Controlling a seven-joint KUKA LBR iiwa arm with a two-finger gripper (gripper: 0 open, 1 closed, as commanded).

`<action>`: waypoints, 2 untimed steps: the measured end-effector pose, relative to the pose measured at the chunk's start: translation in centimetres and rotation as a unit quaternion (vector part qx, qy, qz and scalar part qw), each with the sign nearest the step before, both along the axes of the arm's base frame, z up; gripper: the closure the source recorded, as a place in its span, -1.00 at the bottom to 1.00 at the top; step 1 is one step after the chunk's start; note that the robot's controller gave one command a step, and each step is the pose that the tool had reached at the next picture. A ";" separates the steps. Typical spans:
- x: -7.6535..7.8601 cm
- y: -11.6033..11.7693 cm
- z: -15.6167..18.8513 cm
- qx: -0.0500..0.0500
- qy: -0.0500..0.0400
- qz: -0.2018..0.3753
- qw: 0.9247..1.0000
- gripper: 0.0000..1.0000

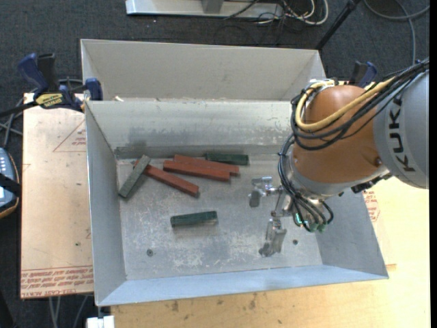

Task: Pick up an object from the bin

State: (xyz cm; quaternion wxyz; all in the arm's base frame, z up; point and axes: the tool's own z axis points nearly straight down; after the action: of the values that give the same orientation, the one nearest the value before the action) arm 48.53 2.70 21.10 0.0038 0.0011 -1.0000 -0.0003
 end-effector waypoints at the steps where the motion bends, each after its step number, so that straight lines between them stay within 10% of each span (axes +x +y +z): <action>1: 0.2 0.0 0.3 0.000 -0.004 -0.001 1.000 -1.00; 2: 2.7 4.3 -5.9 0.001 -0.008 0.005 1.000 -1.00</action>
Offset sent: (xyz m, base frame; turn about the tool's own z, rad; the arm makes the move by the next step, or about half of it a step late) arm 0.0531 0.0949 -0.1410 -0.0264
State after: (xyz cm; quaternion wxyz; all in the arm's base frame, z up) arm 51.23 6.97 15.21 -0.0038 0.0064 -1.0000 -0.0008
